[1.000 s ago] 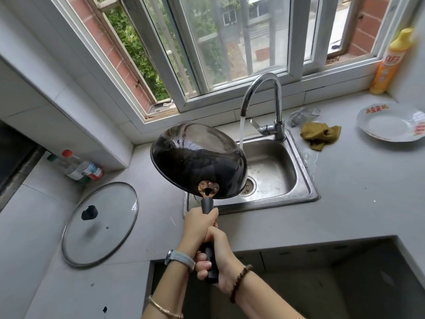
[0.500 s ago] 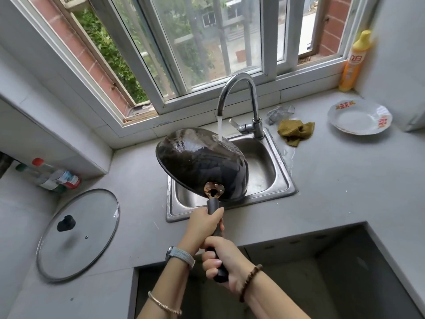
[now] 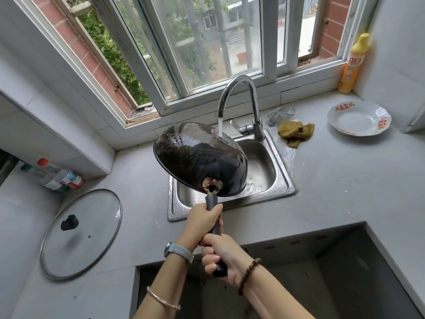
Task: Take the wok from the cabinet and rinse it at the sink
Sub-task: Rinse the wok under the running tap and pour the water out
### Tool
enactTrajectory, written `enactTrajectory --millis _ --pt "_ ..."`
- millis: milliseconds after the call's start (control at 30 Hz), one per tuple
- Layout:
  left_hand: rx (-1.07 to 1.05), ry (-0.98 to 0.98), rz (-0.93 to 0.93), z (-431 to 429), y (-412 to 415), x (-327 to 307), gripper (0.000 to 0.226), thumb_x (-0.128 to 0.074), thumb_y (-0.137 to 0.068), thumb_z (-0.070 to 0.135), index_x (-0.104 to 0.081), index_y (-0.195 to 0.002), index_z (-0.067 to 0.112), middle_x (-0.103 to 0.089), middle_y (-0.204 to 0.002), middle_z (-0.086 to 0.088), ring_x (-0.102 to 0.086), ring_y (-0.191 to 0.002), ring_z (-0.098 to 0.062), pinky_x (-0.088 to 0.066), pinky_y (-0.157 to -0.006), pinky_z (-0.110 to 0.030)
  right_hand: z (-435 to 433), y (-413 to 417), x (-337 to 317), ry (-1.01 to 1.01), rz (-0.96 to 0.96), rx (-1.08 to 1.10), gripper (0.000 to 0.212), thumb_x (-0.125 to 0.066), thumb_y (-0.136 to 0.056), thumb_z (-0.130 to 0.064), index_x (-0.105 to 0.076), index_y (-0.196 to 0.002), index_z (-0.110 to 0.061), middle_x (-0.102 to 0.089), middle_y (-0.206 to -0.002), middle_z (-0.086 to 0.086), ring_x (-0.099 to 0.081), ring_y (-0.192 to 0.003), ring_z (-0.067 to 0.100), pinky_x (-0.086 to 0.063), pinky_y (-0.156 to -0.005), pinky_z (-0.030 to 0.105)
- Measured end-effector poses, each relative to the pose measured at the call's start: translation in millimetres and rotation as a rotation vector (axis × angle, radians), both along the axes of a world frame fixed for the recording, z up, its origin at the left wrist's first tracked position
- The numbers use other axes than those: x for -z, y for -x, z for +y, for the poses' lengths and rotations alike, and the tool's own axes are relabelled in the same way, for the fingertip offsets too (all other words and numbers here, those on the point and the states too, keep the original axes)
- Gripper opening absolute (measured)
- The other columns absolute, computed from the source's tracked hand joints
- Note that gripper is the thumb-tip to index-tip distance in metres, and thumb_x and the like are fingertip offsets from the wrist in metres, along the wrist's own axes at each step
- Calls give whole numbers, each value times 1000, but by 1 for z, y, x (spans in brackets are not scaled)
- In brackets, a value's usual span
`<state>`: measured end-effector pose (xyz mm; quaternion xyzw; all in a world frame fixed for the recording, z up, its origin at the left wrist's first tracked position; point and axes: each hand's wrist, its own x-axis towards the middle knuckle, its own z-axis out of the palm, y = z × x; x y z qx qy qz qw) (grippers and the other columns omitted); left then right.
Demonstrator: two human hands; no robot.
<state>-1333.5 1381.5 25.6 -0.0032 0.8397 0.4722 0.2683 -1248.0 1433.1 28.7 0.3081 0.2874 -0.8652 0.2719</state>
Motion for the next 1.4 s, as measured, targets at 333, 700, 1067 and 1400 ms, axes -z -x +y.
enactTrajectory --millis 333,700,1067,1400 --pt "-43 -19 -2 -14 3 -6 25 -55 -89 19 -57 -68 5 -59 -56 -9 -57 -49 -22 -53 -55 -32 -9 6 -7 29 4 -34 19 -44 -90 -4 -42 -74 -14 -32 -49 -5 -26 -30 4 -23 -28 16" --pt "-17 0 10 -9 -3 -8 24 -54 -90 20 -58 -71 6 -60 -55 -4 -57 -45 -16 -54 -54 -28 -4 0 -11 48 -13 -11 19 -43 -92 -4 -43 -75 -13 -33 -48 -5 -27 -30 3 -23 -28 15" --pt "40 -30 -10 12 -10 -3 26 -55 -86 20 -59 -65 6 -61 -54 -5 -58 -46 -19 -54 -56 -30 14 -10 -14 37 -49 53 27 -42 -91 -4 -39 -68 -17 -28 -48 -6 -24 -29 3 -21 -27 15" --pt "145 44 23 29 -17 -2 29 -55 -86 22 -61 -61 9 -62 -50 -1 -60 -48 -19 -57 -68 -38 26 -23 -15 131 -84 129 23 -44 -93 -6 -43 -73 -15 -31 -48 -6 -26 -29 3 -23 -27 14"
